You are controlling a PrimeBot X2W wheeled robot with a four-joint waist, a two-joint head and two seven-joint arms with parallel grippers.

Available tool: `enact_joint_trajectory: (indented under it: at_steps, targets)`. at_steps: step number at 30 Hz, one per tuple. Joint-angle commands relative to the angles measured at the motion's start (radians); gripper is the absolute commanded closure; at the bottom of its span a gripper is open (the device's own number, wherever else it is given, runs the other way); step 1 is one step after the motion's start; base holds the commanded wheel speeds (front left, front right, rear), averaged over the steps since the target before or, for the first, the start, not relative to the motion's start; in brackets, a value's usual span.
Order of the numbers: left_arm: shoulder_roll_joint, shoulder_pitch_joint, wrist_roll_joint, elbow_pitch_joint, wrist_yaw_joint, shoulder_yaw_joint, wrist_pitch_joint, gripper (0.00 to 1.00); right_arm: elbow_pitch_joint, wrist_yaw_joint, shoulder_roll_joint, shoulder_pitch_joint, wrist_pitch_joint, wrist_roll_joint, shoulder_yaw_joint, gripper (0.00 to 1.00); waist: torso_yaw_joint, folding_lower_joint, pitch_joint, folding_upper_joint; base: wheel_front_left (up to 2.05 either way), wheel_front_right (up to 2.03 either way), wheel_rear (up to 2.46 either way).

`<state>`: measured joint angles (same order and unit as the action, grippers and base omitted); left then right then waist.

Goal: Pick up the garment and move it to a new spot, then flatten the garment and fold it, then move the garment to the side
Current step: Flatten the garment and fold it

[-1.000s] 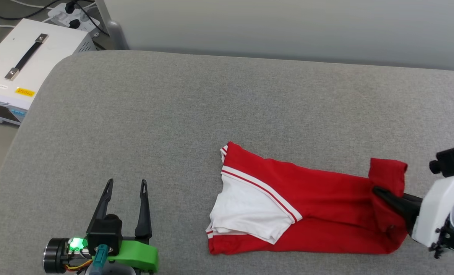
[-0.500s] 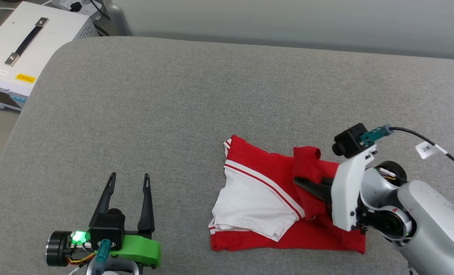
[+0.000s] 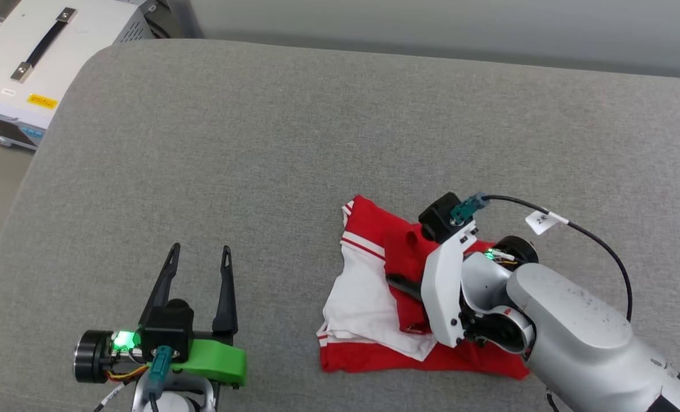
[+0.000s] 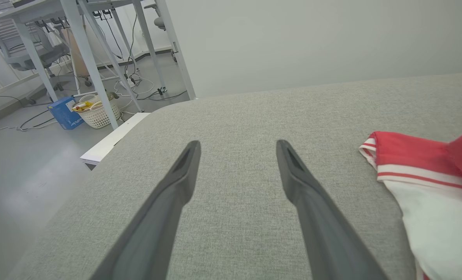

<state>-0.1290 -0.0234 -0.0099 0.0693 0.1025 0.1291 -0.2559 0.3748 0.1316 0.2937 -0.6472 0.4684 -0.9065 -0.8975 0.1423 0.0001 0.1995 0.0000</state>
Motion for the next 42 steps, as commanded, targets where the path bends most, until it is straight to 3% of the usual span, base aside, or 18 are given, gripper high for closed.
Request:
enact_joint_trajectory:
  at_steps: [1,6,12,13,14,15,23,28,35,42]
  targets:
    - [0.005,-0.022,0.005,0.000,0.004,0.004,-0.006,0.00,0.032,-0.001,-0.002,-0.017,-0.019,0.015,-0.013,1.00,0.007,-0.0001,0.006,0.0000,0.00,0.00,0.00]
    - [0.008,-0.030,0.004,0.000,0.009,0.008,-0.006,0.00,0.159,-0.001,-0.027,-0.019,-0.080,0.022,-0.054,1.00,0.015,-0.0001,0.014,0.0000,0.00,0.00,0.00]
    - [0.005,-0.018,0.001,0.001,0.014,0.003,-0.006,0.00,0.173,-0.001,-0.020,-0.039,-0.173,-0.004,-0.073,1.00,0.005,-0.0001,0.000,0.0000,0.00,0.00,0.00]
    - [0.004,-0.014,0.001,0.002,0.015,0.002,-0.006,0.00,0.167,-0.001,-0.013,-0.041,-0.195,-0.010,-0.069,0.76,0.001,-0.0001,-0.006,0.0000,0.00,0.00,0.00]
    - [0.003,-0.012,0.002,0.003,0.015,0.003,-0.006,0.00,0.159,-0.001,-0.002,-0.044,-0.218,-0.009,-0.066,0.22,0.000,-0.0001,-0.011,0.0000,0.00,0.00,0.00]
    - [0.003,-0.010,0.002,0.003,0.015,0.003,-0.006,0.00,0.152,-0.001,0.008,-0.046,-0.240,-0.005,-0.062,0.00,-0.002,-0.0001,-0.016,0.0000,0.00,0.00,0.00]
    - [-0.005,0.018,0.001,0.000,0.021,-0.004,-0.006,0.00,0.010,-0.001,0.127,-0.018,-0.415,0.054,0.021,0.00,-0.033,-0.0001,-0.060,0.0000,0.00,0.00,0.00]
    - [-0.008,0.039,0.001,-0.003,0.022,-0.002,-0.006,0.00,-0.033,-0.001,0.176,0.046,-0.590,0.218,0.189,0.00,-0.057,-0.0001,-0.089,0.0000,0.00,0.00,0.00]
    - [-0.012,0.056,0.001,-0.006,0.020,0.003,-0.006,0.00,-0.094,-0.001,0.101,0.228,-0.720,0.487,0.511,0.00,-0.075,-0.0001,-0.123,0.0000,0.00,0.00,0.00]
    - [-0.018,0.072,0.001,-0.012,0.018,0.006,-0.006,0.00,-0.290,-0.001,-0.057,0.456,-0.730,0.719,0.796,0.00,-0.082,-0.0001,-0.145,0.0000,0.00,0.00,0.00]
